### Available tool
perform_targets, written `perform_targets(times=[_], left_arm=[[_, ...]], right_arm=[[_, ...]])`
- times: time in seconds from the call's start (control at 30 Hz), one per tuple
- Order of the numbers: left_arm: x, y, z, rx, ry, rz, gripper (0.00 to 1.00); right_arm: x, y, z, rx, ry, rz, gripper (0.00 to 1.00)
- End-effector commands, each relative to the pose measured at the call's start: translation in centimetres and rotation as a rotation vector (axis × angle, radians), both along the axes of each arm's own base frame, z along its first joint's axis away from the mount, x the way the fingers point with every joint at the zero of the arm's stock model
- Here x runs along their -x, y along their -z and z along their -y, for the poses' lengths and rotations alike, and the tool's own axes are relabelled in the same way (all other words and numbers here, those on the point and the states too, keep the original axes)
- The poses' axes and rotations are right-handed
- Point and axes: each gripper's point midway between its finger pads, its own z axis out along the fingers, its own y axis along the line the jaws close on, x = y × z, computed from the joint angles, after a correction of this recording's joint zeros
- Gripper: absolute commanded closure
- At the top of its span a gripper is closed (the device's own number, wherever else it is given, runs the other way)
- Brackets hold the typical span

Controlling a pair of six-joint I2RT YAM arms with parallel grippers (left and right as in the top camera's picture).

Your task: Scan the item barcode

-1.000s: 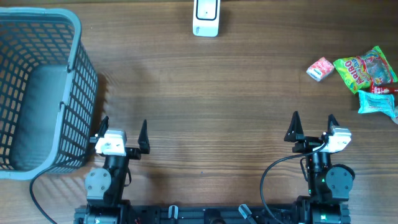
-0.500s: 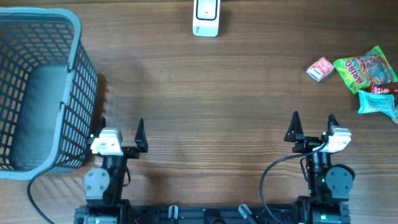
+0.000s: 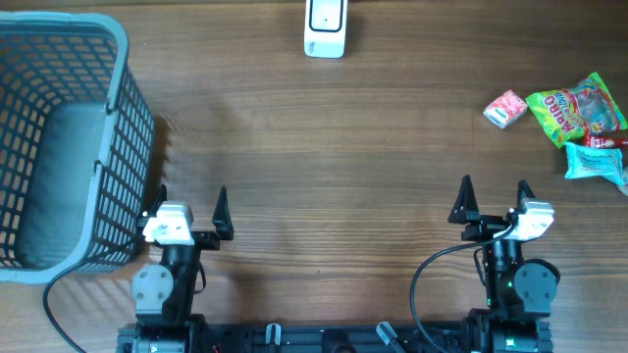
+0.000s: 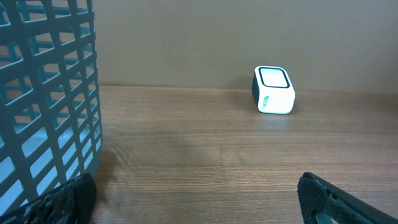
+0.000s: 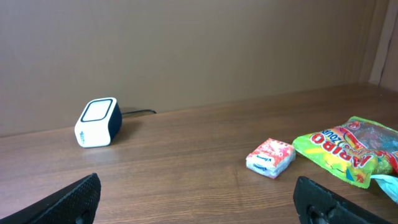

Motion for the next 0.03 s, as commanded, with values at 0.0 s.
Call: perform_targets(times=[0.0], left_arm=[[-0.03,0.26,-0.4,0.009,-0.02,0.0,0.0]], right_arm=[[0.06,-0.24,0.06,0.012,0.005,0.011,0.0]])
